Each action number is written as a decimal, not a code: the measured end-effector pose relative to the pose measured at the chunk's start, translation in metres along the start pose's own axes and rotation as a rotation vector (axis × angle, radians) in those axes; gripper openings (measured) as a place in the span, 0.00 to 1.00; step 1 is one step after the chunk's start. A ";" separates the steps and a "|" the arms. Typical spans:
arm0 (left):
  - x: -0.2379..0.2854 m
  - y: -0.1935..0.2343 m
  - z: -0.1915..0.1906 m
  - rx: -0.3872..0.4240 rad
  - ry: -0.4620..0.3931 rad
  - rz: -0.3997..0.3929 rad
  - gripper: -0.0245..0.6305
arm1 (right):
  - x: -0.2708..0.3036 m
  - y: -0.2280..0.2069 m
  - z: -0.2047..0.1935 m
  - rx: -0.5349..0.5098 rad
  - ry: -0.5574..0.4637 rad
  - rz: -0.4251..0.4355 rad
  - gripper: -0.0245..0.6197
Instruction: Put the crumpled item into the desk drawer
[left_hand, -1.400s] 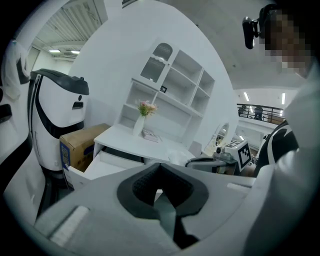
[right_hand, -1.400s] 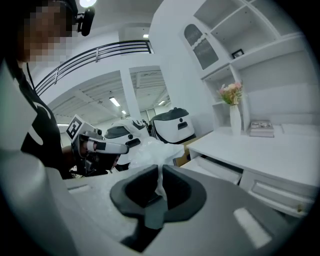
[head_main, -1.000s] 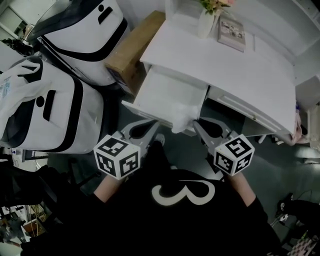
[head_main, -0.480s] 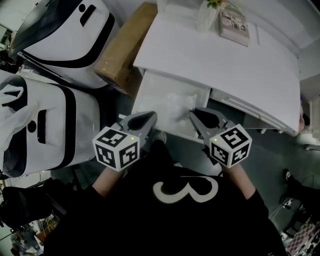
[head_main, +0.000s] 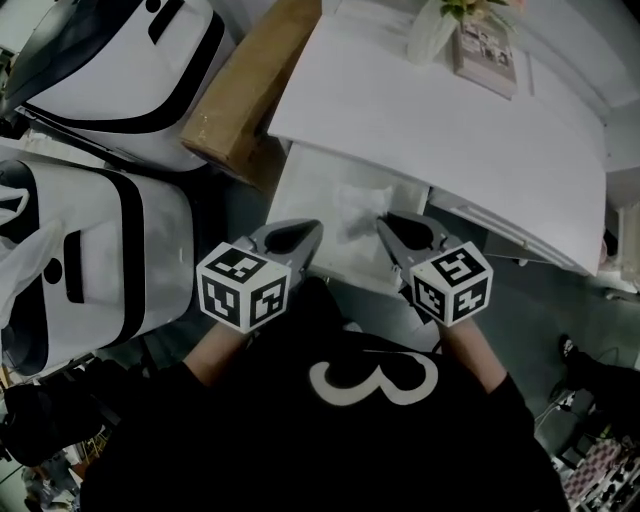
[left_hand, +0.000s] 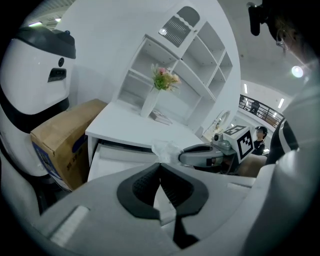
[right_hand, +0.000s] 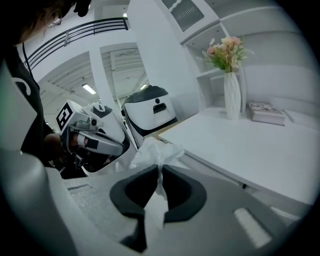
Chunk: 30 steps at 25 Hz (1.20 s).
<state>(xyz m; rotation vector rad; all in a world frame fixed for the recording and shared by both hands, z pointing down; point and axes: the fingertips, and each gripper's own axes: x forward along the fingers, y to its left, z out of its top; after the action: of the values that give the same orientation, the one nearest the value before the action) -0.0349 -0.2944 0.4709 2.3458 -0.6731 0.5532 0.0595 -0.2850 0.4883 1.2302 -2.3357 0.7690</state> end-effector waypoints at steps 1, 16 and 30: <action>0.003 0.004 0.000 0.000 0.007 -0.001 0.05 | 0.005 -0.002 -0.002 0.002 0.009 -0.002 0.09; 0.029 0.042 -0.001 -0.028 0.050 -0.020 0.05 | 0.082 -0.035 -0.053 0.085 0.162 -0.017 0.09; 0.037 0.071 0.005 -0.120 0.054 0.002 0.05 | 0.142 -0.068 -0.116 0.134 0.336 -0.039 0.09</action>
<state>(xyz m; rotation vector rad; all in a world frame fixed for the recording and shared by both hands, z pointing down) -0.0470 -0.3577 0.5189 2.2109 -0.6659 0.5598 0.0497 -0.3317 0.6779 1.0978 -2.0109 1.0446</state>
